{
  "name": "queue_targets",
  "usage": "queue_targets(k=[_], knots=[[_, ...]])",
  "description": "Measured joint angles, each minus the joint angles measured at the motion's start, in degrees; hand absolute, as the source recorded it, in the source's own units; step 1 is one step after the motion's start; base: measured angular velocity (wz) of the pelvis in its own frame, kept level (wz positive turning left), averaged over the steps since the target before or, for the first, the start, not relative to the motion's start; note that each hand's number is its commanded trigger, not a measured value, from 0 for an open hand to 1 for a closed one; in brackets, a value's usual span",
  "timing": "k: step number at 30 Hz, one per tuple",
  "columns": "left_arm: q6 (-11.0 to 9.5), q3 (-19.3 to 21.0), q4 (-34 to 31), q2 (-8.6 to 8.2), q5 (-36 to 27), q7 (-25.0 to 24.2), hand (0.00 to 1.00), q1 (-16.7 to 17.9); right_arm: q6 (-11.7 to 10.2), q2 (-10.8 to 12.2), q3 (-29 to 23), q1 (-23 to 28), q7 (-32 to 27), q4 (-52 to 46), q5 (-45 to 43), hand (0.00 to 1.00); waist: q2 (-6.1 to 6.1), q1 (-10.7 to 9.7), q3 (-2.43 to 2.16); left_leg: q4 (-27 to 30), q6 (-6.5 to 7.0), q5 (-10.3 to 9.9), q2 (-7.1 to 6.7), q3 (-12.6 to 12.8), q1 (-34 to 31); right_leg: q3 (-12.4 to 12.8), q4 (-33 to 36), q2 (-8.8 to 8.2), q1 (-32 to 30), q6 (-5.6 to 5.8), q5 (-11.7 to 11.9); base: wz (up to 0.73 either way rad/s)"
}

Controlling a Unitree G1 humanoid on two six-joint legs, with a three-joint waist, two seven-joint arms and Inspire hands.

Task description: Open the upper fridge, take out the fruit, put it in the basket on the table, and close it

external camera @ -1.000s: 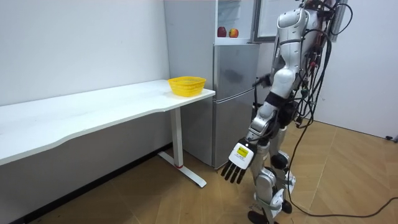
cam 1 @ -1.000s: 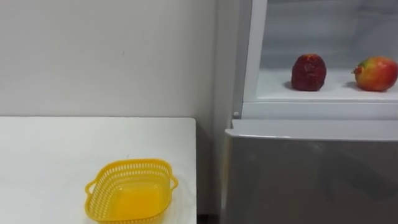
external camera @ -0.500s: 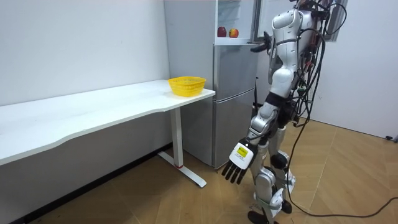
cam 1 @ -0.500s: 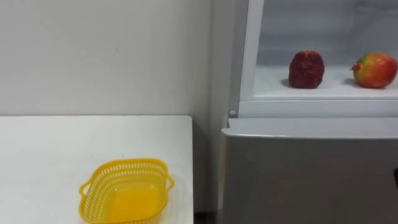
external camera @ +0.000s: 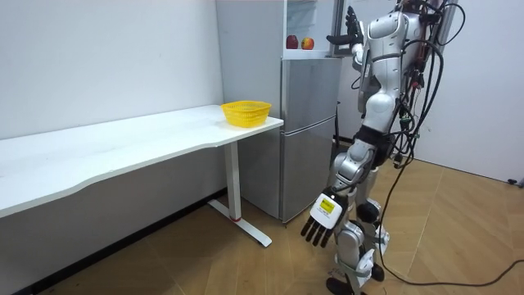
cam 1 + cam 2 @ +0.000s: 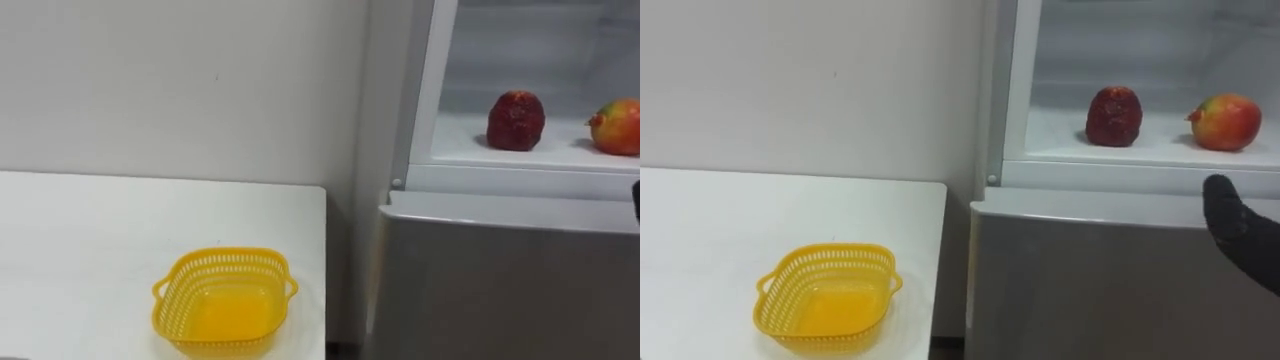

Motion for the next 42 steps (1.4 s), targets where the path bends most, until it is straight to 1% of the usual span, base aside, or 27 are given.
queue_targets(k=[3,5,8,10,11,12,13,14,15,17,20,21,22,23,27,28,31,33,35,36,37,39,40,42], knots=[[0.00,-0.10,-0.05,0.08,0.06,-0.09,0.00,-0.54,-0.03,-0.39,0.32,-1.38,1.86,0.51,2.50,0.00,-0.17,0.04,0.16,0.02,0.00,0.00,-0.03,-0.27,-0.08,-0.40,-0.04,-0.04,0.06,0.01,0.01,0.04],[0.05,-0.11,-0.04,0.21,0.03,-0.29,0.00,-0.58,0.00,-1.07,0.32,-1.72,2.67,1.13,4.09,0.00,-0.29,0.03,0.19,0.02,0.00,0.00,-0.02,-0.51,-0.10,-0.86,-0.06,-0.08,0.13,0.02,0.01,0.07],[0.21,-0.67,-0.04,0.32,0.00,-0.35,0.00,-0.63,0.68,-1.90,0.34,-2.11,3.94,2.68,5.77,0.00,-0.41,0.14,0.17,0.09,0.00,0.00,-0.02,-0.57,-0.21,-1.53,-0.19,-0.16,0.20,0.03,0.01,0.02],[0.44,-0.92,-0.04,0.29,0.01,-0.75,0.00,-0.71,1.01,-1.90,0.44,-2.75,4.79,3.75,6.65,0.00,-0.14,0.49,0.35,0.20,0.00,0.00,-0.01,-0.56,-0.26,-1.48,-0.20,-0.17,0.16,0.03,0.01,0.00],[0.67,-0.99,-0.04,0.30,0.01,-0.86,0.00,-0.91,1.31,-1.91,0.46,-3.73,5.27,4.68,7.52,0.00,-0.19,0.52,0.32,0.48,0.00,0.00,-0.02,-0.57,-0.62,-1.54,-0.20,-0.20,-0.06,0.03,0.01,0.00],[0.91,-1.33,0.06,0.31,0.01,-0.90,0.00,-1.28,1.83,-2.01,0.62,-5.28,5.41,5.44,8.85,0.00,0.11,0.63,0.56,0.48,0.00,0.00,-0.01,-0.63,-0.70,-1.56,-0.19,-0.20,-0.22,0.03,0.01,0.00],[0.94,-1.53,0.08,0.31,0.02,-0.97,0.00,-1.36,1.83,-2.16,0.74,-6.40,5.59,6.46,9.68,0.00,0.22,0.63,0.65,0.48,0.00,0.00,-0.01,-0.62,-0.70,-1.57,-0.19,-0.19,-0.24,0.02,0.01,0.00],[0.94,-1.88,0.06,0.34,0.03,-1.28,0.00,-1.53,1.90,-2.63,0.76,-8.61,5.96,8.91,11.25,0.00,0.29,0.64,0.68,0.48,0.00,0.00,-0.04,-0.64,-0.68,-1.66,-0.18,-0.19,-0.27,0.03,0.01,0.00],[0.94,-1.89,0.02,0.35,0.07,-1.85,0.00,-1.77,2.26,-3.45,0.76,-10.15,6.19,11.26,12.42,0.00,0.18,0.85,0.61,0.51,0.00,0.01,-0.07,-0.73,-0.55,-1.72,-0.17,-0.17,-0.26,0.02,0.01,0.00],[0.94,-1.92,0.02,0.35,0.07,-2.49,0.00,-1.91,2.87,-4.23,0.73,-11.81,6.48,13.44,13.01,0.00,-0.12,1.14,0.60,0.73,-0.05,0.04,-0.07,-1.06,-0.65,-1.95,-0.18,-0.15,-0.27,0.02,0.02,0.07],[1.19,-1.96,0.03,0.39,0.05,-3.54,0.00,-1.84,3.08,-4.26,0.73,-12.55,6.94,13.90,13.78,0.00,-0.76,1.32,0.30,0.87,-0.10,0.07,-0.07,-1.77,-0.83,-3.07,-0.24,-0.15,-0.11,0.02,0.02,0.11],[1.36,-1.95,0.03,0.40,0.08,-3.63,0.00,-1.85,3.07,-4.27,0.74,-12.69,7.16,14.11,14.09,0.00,-0.88,1.41,0.27,0.90,-0.10,0.07,-0.06,-1.96,-0.83,-3.29,-0.26,-0.16,0.02,0.02,0.02,0.13],[1.82,-1.96,0.03,0.40,0.13,-3.82,0.00,-1.89,3.09,-4.30,0.74,-13.51,7.64,15.64,14.25,0.00,-1.16,1.42,0.18,0.98,-0.10,0.08,-0.06,-2.14,-0.81,-3.33,-0.24,-0.16,0.15,0.02,0.02,0.11],[2.18,-1.95,0.03,0.41,0.42,-4.31,0.00,-1.97,3.62,-4.32,0.74,-14.55,7.97,17.21,14.31,0.00,-1.35,1.47,0.13,1.00,-0.10,0.08,-0.05,-2.22,-0.79,-3.45,-0.24,-0.17,0.24,0.02,0.02,0.09],[2.63,-1.82,-0.59,0.42,0.92,-4.67,0.00,-2.45,4.82,-4.52,0.73,-15.85,9.59,18.12,15.00,0.00,-1.43,1.47,0.13,1.05,-0.09,0.08,-0.02,-2.72,-1.16,-3.93,-0.29,-0.37,0.00,0.02,0.02,0.06],[2.64,-1.79,-0.71,0.44,1.21,-4.68,0.00,-2.51,4.83,-4.72,0.73,-16.01,9.90,18.17,15.41,0.00,-1.43,1.49,0.14,1.08,-0.09,0.09,-0.02,-2.73,-1.30,-4.00,-0.31,-0.40,-0.08,0.02,0.02,0.03],[2.97,-1.78,-1.28,0.51,2.28,-4.68,0.00,-3.00,5.02,-5.93,0.77,-17.65,11.04,18.86,18.13,0.00,-1.31,1.65,0.18,1.40,-0.07,0.09,-0.10,-2.85,-1.80,-4.17,-0.31,-0.52,-0.38,0.02,0.02,0.00],[3.37,-1.74,-2.85,0.55,2.39,-4.71,0.00,-2.75,5.47,-6.62,0.77,-19.74,11.39,20.08,19.45,0.00,-1.33,1.52,0.18,1.41,-0.07,0.09,-0.08,-2.87,-1.84,-4.47,-0.33,-0.56,-0.44,0.02,0.02,0.00],[3.36,-1.77,-3.98,0.71,2.37,-4.72,0.00,-2.41,5.92,-8.45,1.18,-22.35,11.50,22.08,21.97,0.00,-1.37,1.64,0.18,1.42,-0.08,0.10,-0.07,-2.96,-1.76,-4.74,-0.25,-0.56,-0.27,0.02,0.02,0.00],[3.36,-1.78,-4.79,0.89,2.37,-4.72,0.00,-2.18,6.29,-9.48,1.78,-23.60,11.60,22.84,23.25,0.00,-1.56,1.56,0.23,1.41,-0.11,0.12,-0.07,-2.98,-1.74,-4.83,-0.24,-0.55,-0.23,0.02,0.02,0.00],[3.36,-1.77,-5.16,1.03,2.33,-4.71,0.00,-2.11,6.54,-9.94,1.94,-23.90,11.73,22.84,23.68,0.00,-1.70,1.55,0.29,1.41,-0.13,0.14,-0.07,-3.01,-1.77,-4.94,-0.24,-0.55,-0.25,0.02,0.02,0.00],[3.33,-1.77,-5.59,1.75,2.31,-4.57,0.00,-1.91,7.05,-11.33,2.38,-25.75,12.66,24.11,25.89,0.00,-2.52,1.48,0.41,1.41,-0.22,0.19,-0.02,-3.02,-1.82,-5.11,-0.20,-0.48,-0.38,0.02,0.02,0.00],[3.33,-1.77,-5.56,1.97,2.32,-4.56,0.00,-1.95,7.11,-11.70,2.44,-26.17,12.85,24.72,26.21,0.00,-2.80,1.48,0.39,1.41,-0.23,0.20,-0.01,-3.02,-1.87,-5.19,-0.21,-0.47,-0.43,0.02,0.02,0.00],[3.38,-1.76,-5.57,2.34,2.34,-4.45,0.00,-1.71,7.40,-13.46,2.77,-27.87,14.09,27.66,27.77,0.00,-3.67,1.65,0.08,1.52,-0.24,0.21,0.01,-3.11,-2.14,-5.50,-0.23,-0.51,-0.51,0.00,0.03,0.02]])
